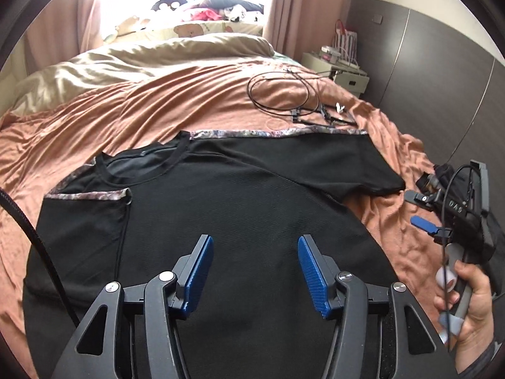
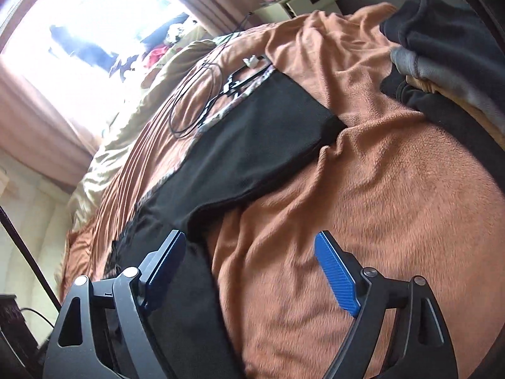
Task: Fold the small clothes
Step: 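Grasp the other sleeve with the right gripper while the left gripper grasps the shirt side edge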
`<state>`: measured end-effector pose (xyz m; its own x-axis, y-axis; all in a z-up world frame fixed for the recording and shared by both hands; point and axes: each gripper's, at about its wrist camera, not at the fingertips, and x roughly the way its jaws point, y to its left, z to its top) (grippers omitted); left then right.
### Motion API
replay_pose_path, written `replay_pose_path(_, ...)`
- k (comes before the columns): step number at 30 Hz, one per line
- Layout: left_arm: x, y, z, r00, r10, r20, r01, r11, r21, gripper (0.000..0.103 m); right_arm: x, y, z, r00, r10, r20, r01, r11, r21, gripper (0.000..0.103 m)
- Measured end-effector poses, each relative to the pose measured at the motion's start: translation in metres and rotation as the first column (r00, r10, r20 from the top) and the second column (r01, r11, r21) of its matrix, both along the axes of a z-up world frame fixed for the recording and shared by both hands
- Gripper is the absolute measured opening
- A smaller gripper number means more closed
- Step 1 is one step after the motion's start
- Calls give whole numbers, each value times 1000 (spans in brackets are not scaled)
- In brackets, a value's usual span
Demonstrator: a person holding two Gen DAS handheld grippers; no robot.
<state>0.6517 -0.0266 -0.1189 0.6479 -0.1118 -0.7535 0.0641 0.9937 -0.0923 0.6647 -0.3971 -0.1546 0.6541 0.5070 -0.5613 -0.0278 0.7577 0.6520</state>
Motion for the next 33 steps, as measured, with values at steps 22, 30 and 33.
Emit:
replay_pose_path(22, 105, -40, -65, 994, -29, -109, 22, 997, -70, 29, 58, -18, -36, 996, -53, -74, 65, 983, 172, 39)
replay_pose_path(30, 124, -56, -80, 991, -39, -131, 28, 996, -84, 29, 63, -30, -32, 990, -51, -133, 72, 985, 159, 17)
replay_pose_path(33, 129, -64, -87, 989, -49, -142, 38, 996, -82, 29, 64, -25, -24, 990, -55, -131, 74, 987, 146, 20)
